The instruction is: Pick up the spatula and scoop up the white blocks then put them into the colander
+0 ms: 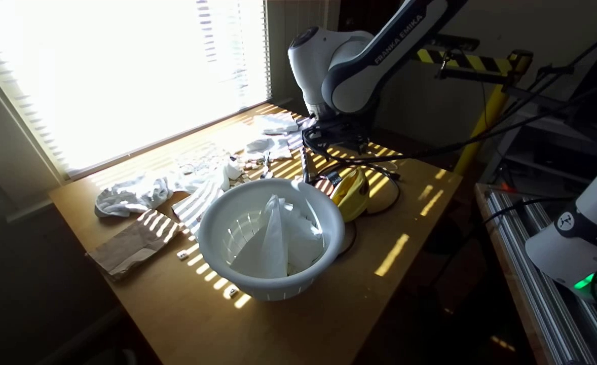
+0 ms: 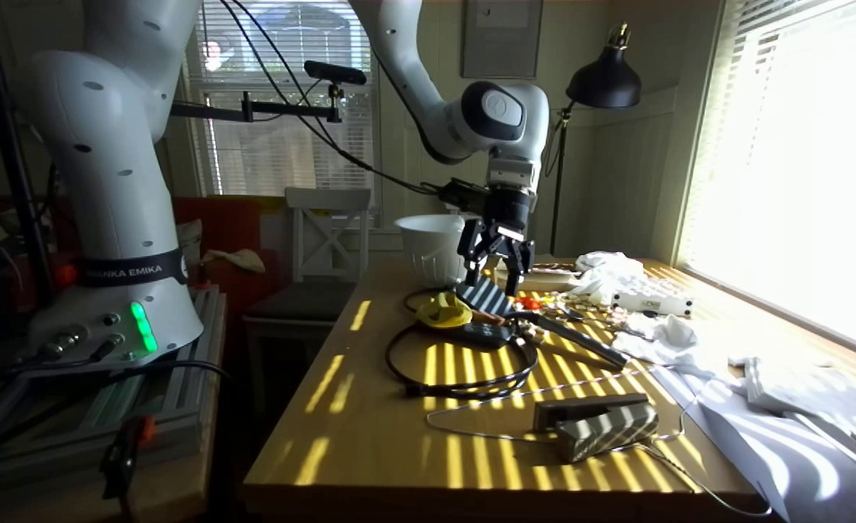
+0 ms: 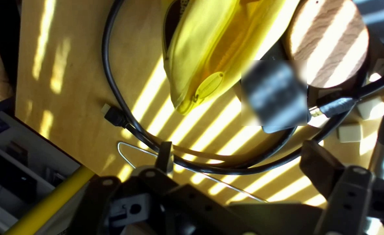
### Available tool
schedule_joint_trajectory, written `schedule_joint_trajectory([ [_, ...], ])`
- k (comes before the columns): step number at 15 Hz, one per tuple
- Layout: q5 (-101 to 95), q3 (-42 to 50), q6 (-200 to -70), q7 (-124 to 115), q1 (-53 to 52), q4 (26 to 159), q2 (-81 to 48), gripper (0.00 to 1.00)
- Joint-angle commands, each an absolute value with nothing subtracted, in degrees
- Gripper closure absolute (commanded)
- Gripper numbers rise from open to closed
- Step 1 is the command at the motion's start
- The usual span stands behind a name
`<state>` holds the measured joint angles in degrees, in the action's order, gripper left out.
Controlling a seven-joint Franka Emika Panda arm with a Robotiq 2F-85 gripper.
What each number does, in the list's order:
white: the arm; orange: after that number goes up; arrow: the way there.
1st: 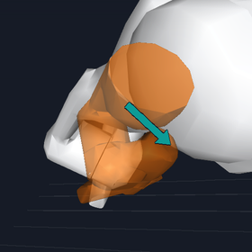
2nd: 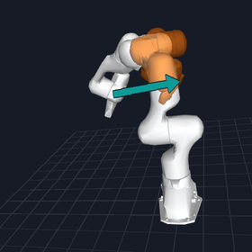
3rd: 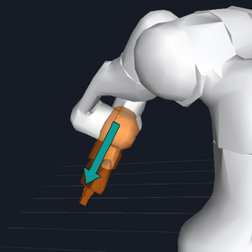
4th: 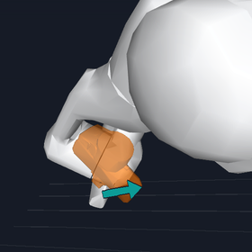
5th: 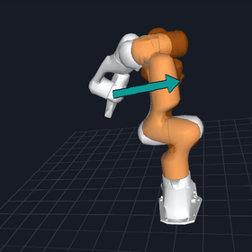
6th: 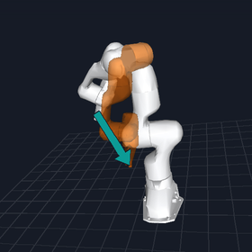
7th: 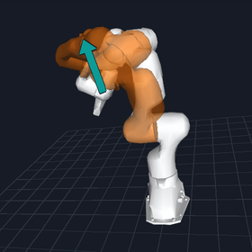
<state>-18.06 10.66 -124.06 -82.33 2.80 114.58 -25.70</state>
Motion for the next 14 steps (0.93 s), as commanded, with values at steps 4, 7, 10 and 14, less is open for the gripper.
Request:
schedule_joint_trajectory([
  [4,-8.46,8.83,-123.09,-67.47,7.05,105.85,-30.58,0.0],
  [7,-1.86,7.94,-124.01,-56.61,9.03,104.39,-30.33,0.0],
  [10,-3.3,10.92,-123.5,-58.45,6.44,104.87,-30.12,0.0],
  [14,-0.46,10.18,-125.38,-57.58,7.23,104.54,-30.45,0.0],
])
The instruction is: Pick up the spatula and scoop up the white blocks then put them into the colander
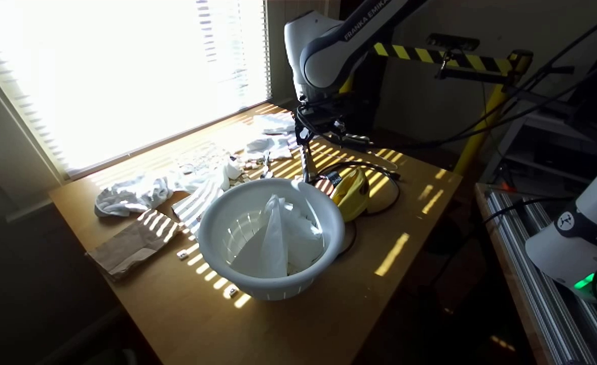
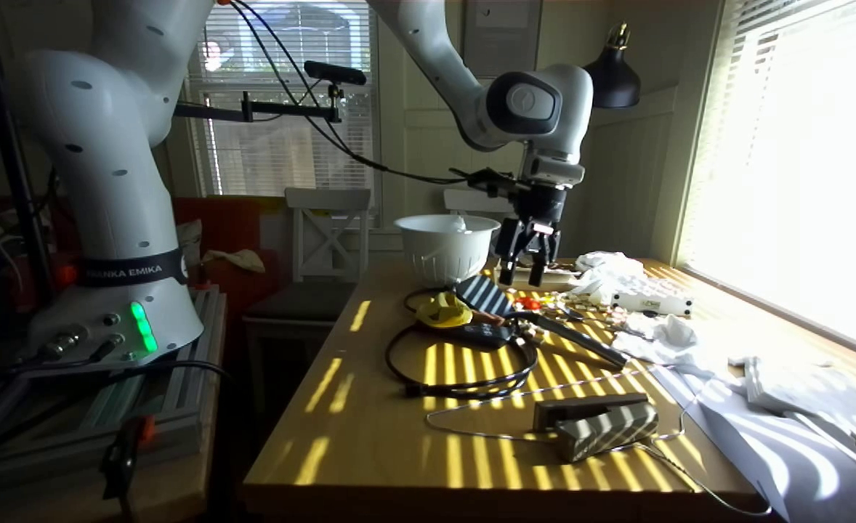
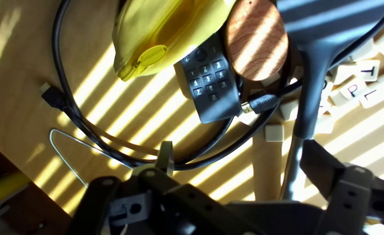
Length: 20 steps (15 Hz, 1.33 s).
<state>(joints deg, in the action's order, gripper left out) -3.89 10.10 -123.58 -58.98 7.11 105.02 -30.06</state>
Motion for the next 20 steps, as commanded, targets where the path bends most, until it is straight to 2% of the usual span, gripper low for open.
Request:
schedule_joint_trajectory([
  [1,0.37,9.89,-126.28,-56.57,7.56,104.12,-30.82,0.0],
  [7,11.77,6.56,-122.97,-34.05,12.32,98.95,-34.48,0.0],
  [11,10.37,9.4,-124.6,-37.88,9.6,101.79,-32.63,0.0],
  [20,12.89,9.65,-126.75,-39.03,10.06,96.17,-41.27,0.0],
])
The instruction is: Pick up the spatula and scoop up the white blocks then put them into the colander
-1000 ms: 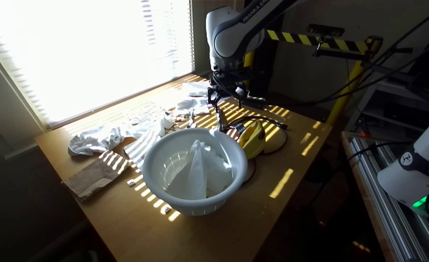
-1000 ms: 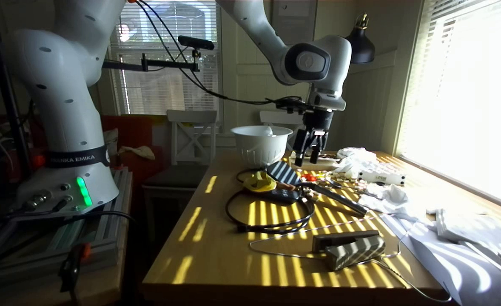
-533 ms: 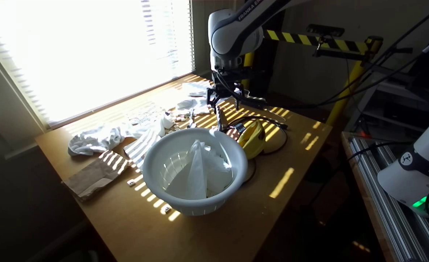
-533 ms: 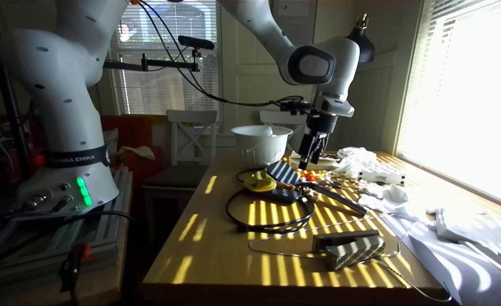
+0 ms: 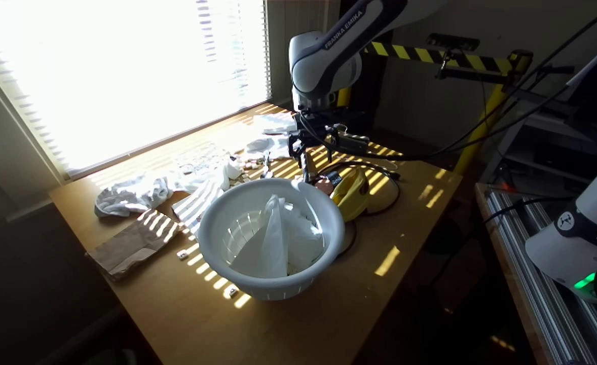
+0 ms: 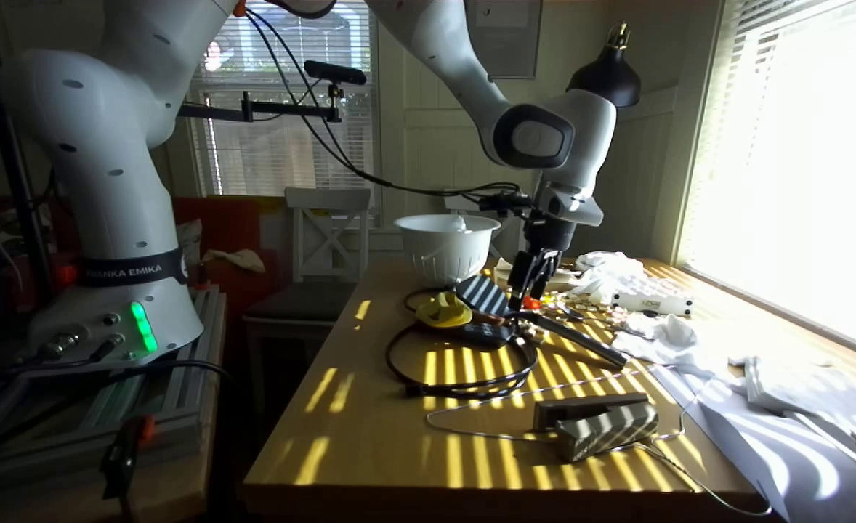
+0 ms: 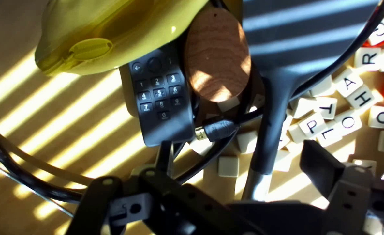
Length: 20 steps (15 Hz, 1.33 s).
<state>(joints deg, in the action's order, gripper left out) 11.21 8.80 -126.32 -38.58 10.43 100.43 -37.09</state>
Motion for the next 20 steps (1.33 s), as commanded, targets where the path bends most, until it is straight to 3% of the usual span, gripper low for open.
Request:
schedule_joint_trajectory([
  [1,12.8,9.8,-126.82,-39.23,10.02,95.15,-42.2,0.0],
  [13,12.31,10.11,-127.45,-42.24,8.58,89.18,-47.98,0.03],
  [15,12.66,10.74,-130.04,-44.68,8.2,90.39,-47.49,0.2],
  [16,13.05,10.81,-131.38,-45.6,8.3,91.12,-46.86,0.33],
  [20,12.63,11.23,-135.44,-48.96,7.75,92.29,-45.9,0.62],
])
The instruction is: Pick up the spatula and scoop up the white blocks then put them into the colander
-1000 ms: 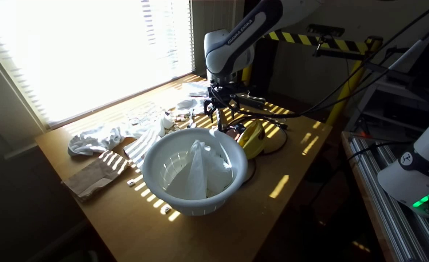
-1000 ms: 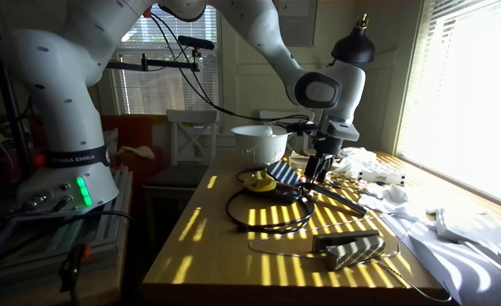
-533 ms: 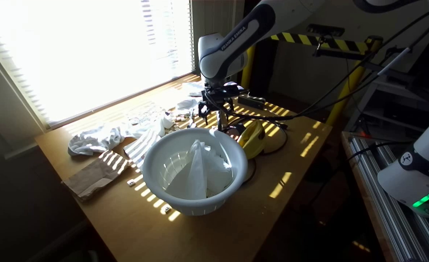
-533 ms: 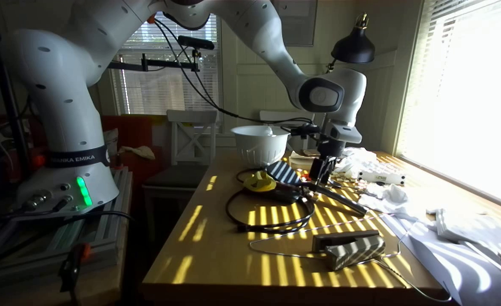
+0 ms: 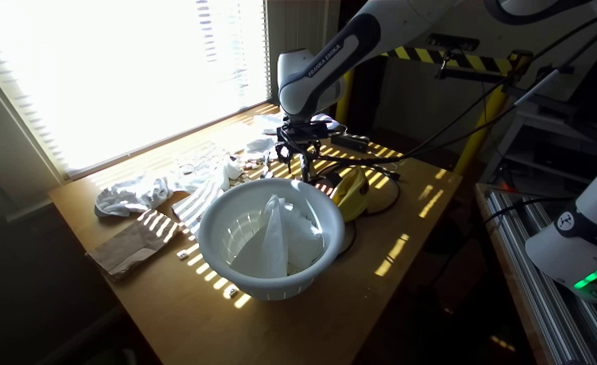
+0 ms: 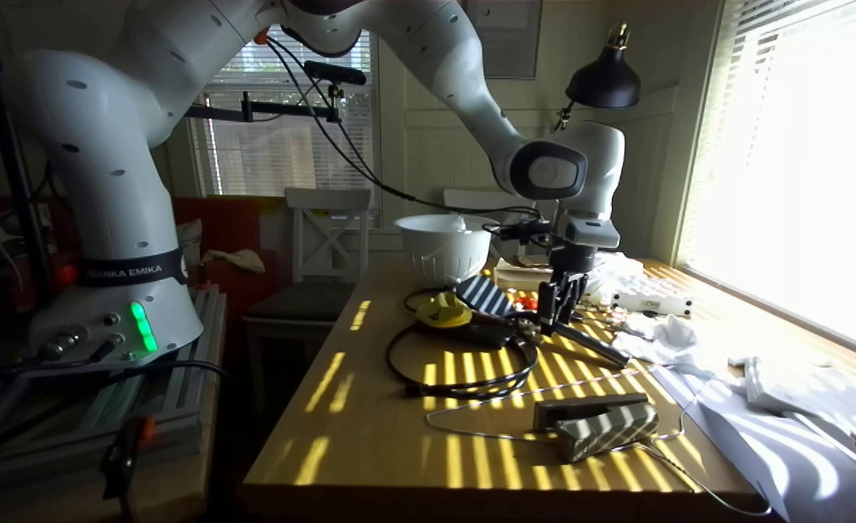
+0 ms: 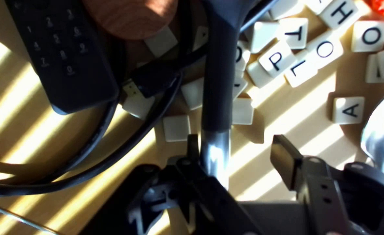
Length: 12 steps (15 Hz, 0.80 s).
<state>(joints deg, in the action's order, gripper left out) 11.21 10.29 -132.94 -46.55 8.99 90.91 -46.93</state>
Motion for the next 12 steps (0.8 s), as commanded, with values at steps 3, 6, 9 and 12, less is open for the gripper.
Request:
schedule_joint_trajectory([
  [3,11.84,11.59,-136.28,-50.84,6.8,93.09,-45.6,0.84],
  [6,11.73,11.59,-133.7,-50.94,6.91,92.47,-44.86,0.97],
  [9,10.54,13.06,-128.55,-50.22,7.93,91.33,-42.21,0.94],
  [12,3.57,20.32,-130.99,-54.6,5.69,90.18,-41.01,0.94],
])
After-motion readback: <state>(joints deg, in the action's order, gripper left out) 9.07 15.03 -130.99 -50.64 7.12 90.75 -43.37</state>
